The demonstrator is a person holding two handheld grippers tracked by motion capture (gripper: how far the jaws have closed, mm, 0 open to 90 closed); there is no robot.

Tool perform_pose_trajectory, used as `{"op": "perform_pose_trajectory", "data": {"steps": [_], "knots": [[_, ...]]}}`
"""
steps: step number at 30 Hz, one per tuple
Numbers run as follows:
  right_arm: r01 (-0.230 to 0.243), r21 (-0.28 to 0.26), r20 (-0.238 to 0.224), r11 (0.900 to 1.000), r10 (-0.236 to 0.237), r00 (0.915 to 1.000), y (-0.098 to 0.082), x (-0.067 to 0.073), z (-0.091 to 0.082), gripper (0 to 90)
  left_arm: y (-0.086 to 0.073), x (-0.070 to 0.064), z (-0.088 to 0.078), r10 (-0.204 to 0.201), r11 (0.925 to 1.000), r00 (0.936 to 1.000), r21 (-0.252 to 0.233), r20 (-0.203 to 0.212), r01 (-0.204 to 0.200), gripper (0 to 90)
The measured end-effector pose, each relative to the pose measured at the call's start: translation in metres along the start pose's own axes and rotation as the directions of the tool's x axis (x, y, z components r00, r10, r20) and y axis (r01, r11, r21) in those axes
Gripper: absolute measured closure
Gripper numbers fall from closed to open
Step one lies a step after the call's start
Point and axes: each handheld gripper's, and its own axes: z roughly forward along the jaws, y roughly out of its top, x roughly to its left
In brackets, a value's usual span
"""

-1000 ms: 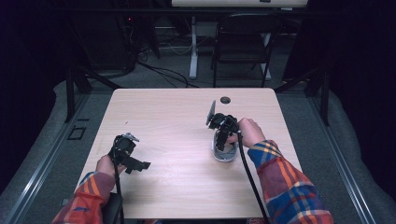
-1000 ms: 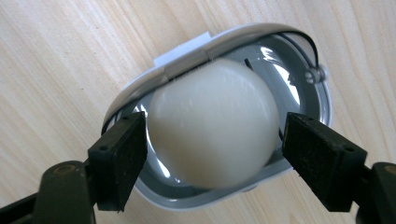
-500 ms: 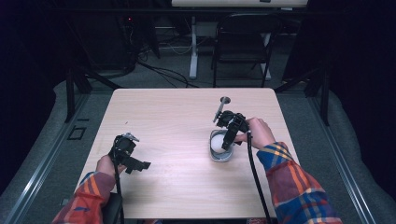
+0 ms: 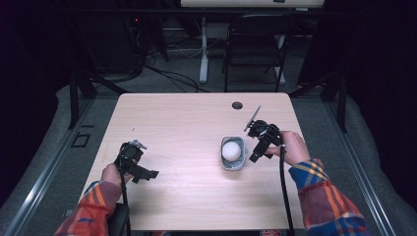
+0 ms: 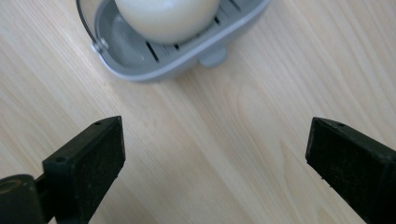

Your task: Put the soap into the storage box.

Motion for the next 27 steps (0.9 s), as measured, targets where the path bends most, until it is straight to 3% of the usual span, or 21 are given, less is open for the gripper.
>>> {"op": "perform_pose_trajectory", "data": {"steps": [10, 14, 15, 27], "knots": [[-0.060, 0.026, 0.024, 0.998, 0.060, 0.9979, -0.046, -0.010, -0.001, 2.2, 0.000, 0.000, 0.001, -0.003, 1.0000, 1.0000, 0.004, -0.002, 0.003, 0.1], [-0.097, 0.013, 0.019, 0.995, 0.097, 0.9951, -0.062, -0.012, 0.002, 1.8, 0.000, -0.001, 0.001, -0.007, 1.0000, 1.0000, 0.004, -0.002, 0.007, 0.1], [-0.095, 0.037, 0.026, 0.995, 0.094, 0.9952, -0.065, -0.013, 0.001, 1.6, 0.000, -0.001, 0.001, -0.007, 1.0000, 1.0000, 0.004, -0.002, 0.007, 0.1], [-0.175, 0.044, 0.004, 0.984, 0.175, 0.9845, -0.102, -0.016, 0.019, 0.0, 0.001, -0.001, 0.001, 0.000, 1.0000, 1.0000, 0.009, -0.005, 0.000, 0.1]]}}
